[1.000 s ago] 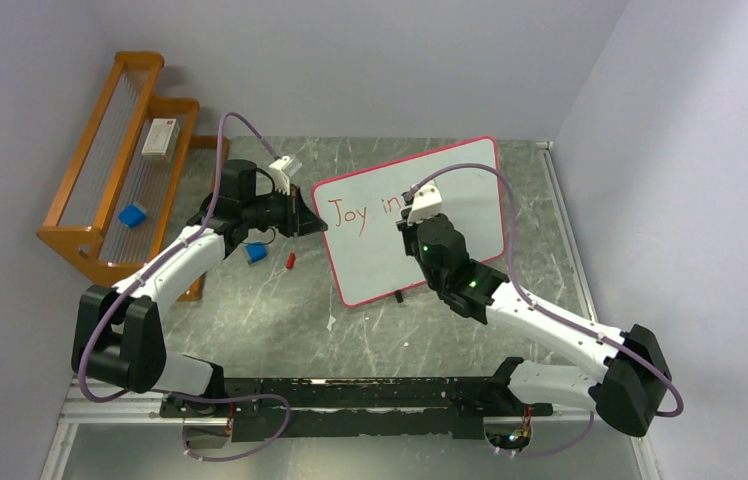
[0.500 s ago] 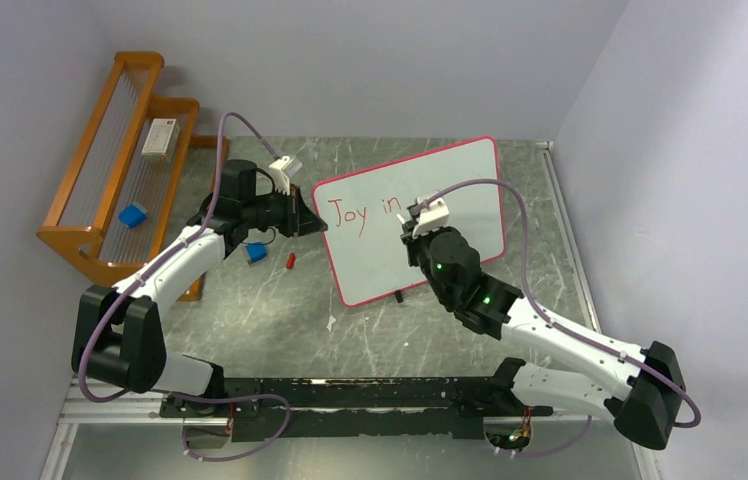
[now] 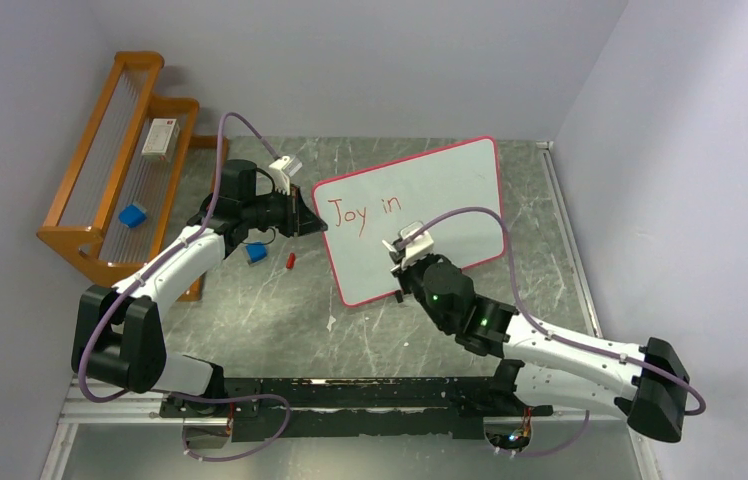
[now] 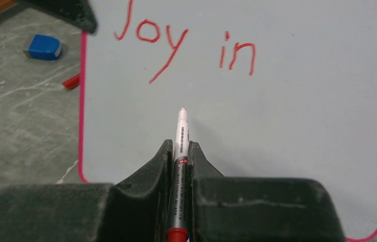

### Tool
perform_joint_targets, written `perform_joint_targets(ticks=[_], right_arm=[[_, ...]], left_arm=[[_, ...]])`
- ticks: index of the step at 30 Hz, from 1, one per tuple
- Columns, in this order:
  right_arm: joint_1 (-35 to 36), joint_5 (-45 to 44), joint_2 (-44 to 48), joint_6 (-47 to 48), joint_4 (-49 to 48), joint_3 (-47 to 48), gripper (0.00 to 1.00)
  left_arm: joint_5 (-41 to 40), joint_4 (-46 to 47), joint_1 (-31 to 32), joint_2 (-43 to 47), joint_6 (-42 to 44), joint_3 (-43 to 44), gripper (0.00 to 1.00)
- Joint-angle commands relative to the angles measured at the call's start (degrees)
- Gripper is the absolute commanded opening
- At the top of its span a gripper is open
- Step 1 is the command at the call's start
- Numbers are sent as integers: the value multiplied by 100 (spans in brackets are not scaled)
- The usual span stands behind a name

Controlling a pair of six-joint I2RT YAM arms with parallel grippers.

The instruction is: Write a sentence on the whiteboard

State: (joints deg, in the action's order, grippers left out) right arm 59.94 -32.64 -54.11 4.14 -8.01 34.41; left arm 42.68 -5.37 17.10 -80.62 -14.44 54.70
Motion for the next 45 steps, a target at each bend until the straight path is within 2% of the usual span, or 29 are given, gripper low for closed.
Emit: perform_joint_targets(ticks=[1, 10, 22, 45], right_arm=[[341, -123, 14, 192, -566, -239, 0], [677, -132, -459, 198, -1107, -412, 0], [992, -928, -1229, 517, -1640, -261, 0], [1055, -994, -1849, 738, -1797, 64, 0]], left_arm=[[-555, -102, 26, -114, 206, -108, 5], [-485, -71, 29, -150, 175, -116, 5], [-508, -118, 39, -128, 199, -95, 5], [-520, -168, 39, -173, 220, -54, 5]])
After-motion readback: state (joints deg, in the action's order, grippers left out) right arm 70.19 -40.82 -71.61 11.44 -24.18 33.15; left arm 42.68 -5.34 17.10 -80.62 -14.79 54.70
